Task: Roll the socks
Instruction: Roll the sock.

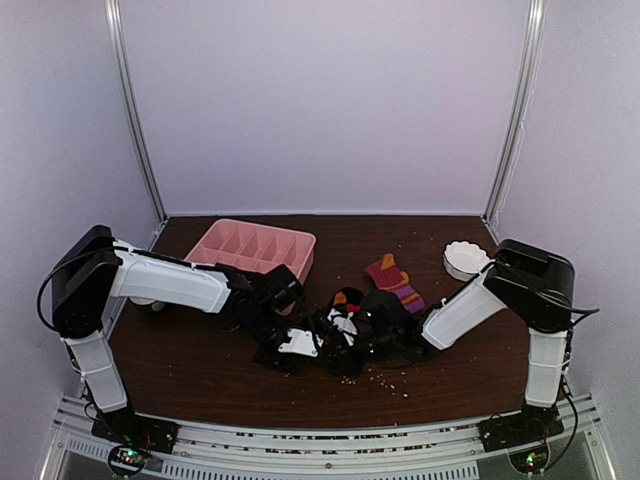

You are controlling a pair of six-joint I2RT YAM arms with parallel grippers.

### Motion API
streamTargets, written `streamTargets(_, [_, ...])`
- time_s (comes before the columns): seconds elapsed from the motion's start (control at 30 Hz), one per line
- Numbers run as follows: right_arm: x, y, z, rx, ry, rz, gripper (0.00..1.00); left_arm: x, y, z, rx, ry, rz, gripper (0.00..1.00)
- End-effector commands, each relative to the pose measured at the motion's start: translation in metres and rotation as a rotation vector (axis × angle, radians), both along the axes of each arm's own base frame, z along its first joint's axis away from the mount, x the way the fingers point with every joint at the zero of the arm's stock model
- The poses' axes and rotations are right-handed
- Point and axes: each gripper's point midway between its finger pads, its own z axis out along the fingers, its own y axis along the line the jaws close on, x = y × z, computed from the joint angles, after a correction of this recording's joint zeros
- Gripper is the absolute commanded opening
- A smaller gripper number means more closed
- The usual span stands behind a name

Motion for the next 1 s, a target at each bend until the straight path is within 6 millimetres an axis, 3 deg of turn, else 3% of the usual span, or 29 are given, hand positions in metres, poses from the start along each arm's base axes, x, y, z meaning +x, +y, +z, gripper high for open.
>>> streamTargets(0.0, [-0.053,-0.104,-0.117,-0.494,0.284,-0.072,0.00,0.009,-0.015,0.020,-0.064,-0.062,-0.008,0.43])
streamTargets(0.27, [-0.054,-0.102,-0.117,-0.481,0.293,-0.070,0.00,-0.010,-0.012,0.050,-0.163,-0.025,-0.025,0.47])
streamTargets(0.43, [-0.052,-0.099,-0.116,-0.466,0.295,-0.078,0.00,0.004,-0.018,0.036,-0.168,-0.071,0.014,0.46])
streamTargets(0.57, [-0.052,-0.098,-0.115,-0.458,0.297,-0.077,0.00,0.018,-0.020,0.019,-0.124,-0.104,0.047,0.37])
streamTargets(0.7, [-0.052,-0.097,-0.113,-0.452,0.299,-0.073,0.00,0.028,-0.023,0.012,-0.109,-0.129,0.066,0.35])
streamTargets(0.97, [-0.053,-0.095,-0.112,-0.442,0.303,-0.067,0.00,0.027,-0.023,0.008,-0.101,-0.119,0.065,0.34])
